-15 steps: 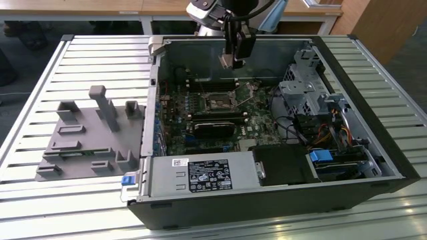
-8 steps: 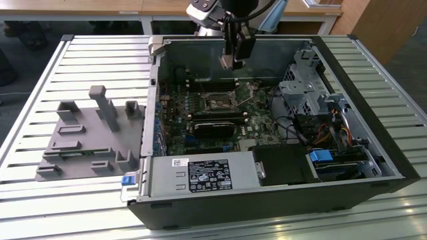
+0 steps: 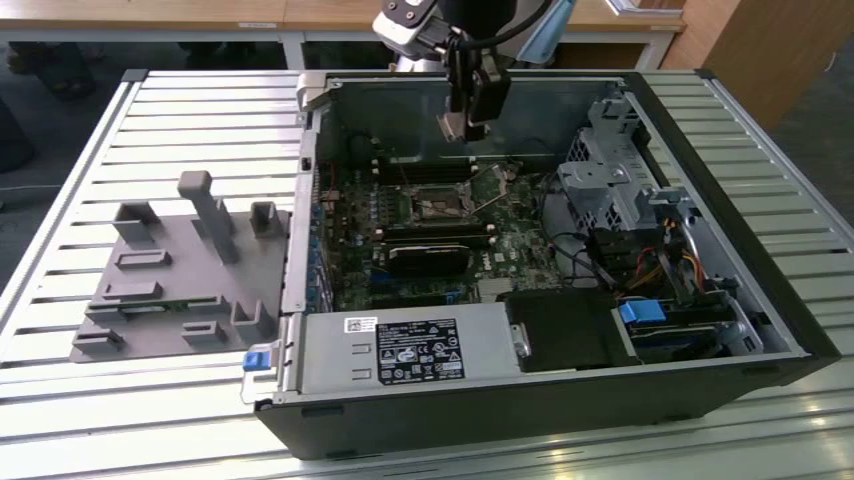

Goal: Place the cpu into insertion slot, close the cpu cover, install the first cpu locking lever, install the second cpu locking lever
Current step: 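Place the cpu into insertion slot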

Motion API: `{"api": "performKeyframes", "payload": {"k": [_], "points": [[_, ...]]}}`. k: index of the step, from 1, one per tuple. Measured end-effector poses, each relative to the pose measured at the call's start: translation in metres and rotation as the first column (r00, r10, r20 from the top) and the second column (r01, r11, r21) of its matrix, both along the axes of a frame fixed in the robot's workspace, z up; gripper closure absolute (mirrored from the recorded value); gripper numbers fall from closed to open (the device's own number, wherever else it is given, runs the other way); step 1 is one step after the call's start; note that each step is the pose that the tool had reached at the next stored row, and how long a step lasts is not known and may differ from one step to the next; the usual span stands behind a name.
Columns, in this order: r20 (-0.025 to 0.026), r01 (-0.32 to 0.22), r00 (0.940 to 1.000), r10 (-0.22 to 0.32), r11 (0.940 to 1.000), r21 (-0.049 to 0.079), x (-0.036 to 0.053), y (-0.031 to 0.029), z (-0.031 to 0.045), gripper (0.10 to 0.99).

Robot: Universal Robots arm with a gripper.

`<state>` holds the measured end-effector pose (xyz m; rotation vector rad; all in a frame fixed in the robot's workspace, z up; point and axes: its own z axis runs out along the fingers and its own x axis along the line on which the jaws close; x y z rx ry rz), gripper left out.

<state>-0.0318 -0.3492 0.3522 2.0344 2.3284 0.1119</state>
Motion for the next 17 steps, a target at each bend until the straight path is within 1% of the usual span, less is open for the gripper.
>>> {"api": "performKeyframes", "payload": {"k": [17], "points": [[0.0, 0.001, 1.0, -0.001, 1.0, 0.0, -0.0005, 0.0, -0.0081, 0.561]]}}
